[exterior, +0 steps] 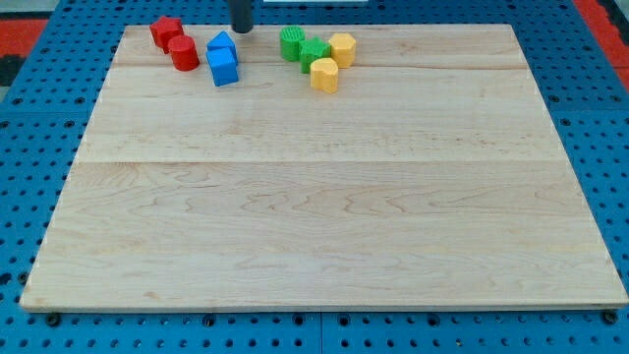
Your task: Slide the red star to the top left corner
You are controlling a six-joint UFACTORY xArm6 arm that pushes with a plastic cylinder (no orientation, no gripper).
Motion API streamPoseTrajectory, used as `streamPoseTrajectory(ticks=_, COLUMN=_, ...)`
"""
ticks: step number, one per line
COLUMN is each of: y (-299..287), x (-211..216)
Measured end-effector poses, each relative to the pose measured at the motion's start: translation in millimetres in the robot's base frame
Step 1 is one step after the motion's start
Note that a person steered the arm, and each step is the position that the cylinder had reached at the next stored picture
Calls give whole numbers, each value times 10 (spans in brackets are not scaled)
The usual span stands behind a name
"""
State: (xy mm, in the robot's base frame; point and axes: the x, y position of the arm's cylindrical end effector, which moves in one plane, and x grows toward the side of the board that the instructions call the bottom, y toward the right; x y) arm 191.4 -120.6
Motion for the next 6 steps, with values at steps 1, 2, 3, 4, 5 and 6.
streamPoseTrajectory(ticks=1, y=-243, x=-1)
streamPoseTrajectory(ticks=2, y=-595, x=0)
streamPoseTrajectory(ticks=3, y=-734, x=6)
streamPoseTrajectory(ticks=4, y=-733, x=241)
streamPoseTrajectory(ticks=5, y=-733, x=523)
streamPoseTrajectory(ticks=6, y=-733, x=327)
